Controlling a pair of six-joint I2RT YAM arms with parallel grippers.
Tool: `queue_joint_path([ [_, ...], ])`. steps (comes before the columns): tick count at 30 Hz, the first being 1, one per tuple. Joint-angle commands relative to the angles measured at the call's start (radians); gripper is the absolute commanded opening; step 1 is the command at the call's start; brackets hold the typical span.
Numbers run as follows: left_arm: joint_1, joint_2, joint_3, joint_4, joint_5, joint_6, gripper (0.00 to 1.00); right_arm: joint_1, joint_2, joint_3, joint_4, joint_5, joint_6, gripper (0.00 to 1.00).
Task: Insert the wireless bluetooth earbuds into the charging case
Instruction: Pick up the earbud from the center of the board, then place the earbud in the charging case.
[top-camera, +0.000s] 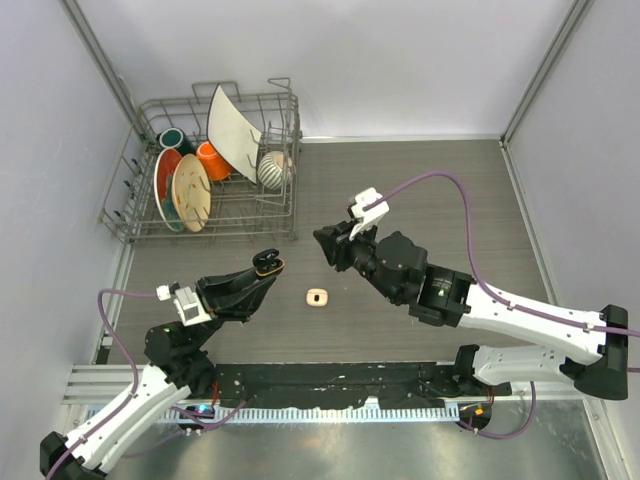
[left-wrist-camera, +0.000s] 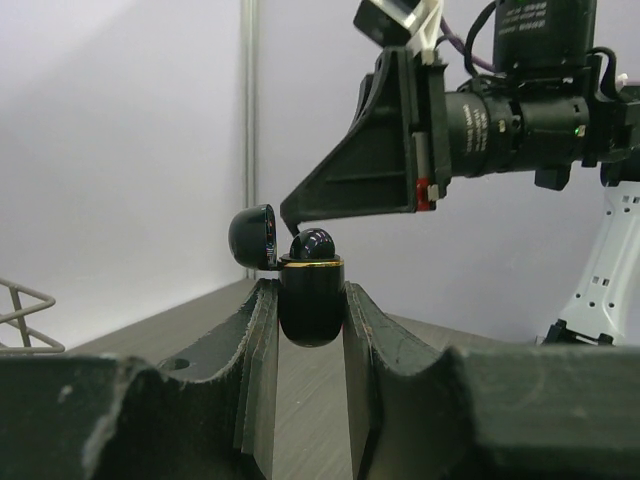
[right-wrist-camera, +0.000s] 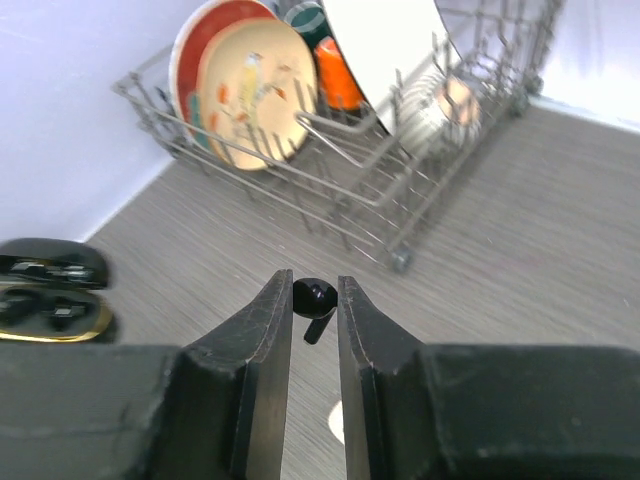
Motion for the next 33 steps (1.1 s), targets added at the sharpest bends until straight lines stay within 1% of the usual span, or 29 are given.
queue_joint_path([
  [1,-0.004,0.027,0.047,0.077,0.043,0.011,0.0,0.066,-0.03,0.037,0.223,0.017,-0.133,0.01],
  [5,-0.004,0.05,0.056,0.093,0.046,0.017,0.0,0.13,-0.018,0.019,0.334,0.015,-0.18,0.01],
  [10,-0.004,0.058,0.055,0.094,0.031,0.015,0.0,0.178,-0.013,0.001,0.421,0.0,-0.2,0.01],
  [21,-0.004,0.056,0.051,0.096,0.017,0.014,0.0,0.196,0.034,-0.009,0.458,-0.095,-0.159,0.01],
  [33,-0.004,0.056,0.055,0.104,0.02,0.003,0.0,0.203,0.088,-0.009,0.474,-0.106,-0.137,0.01],
])
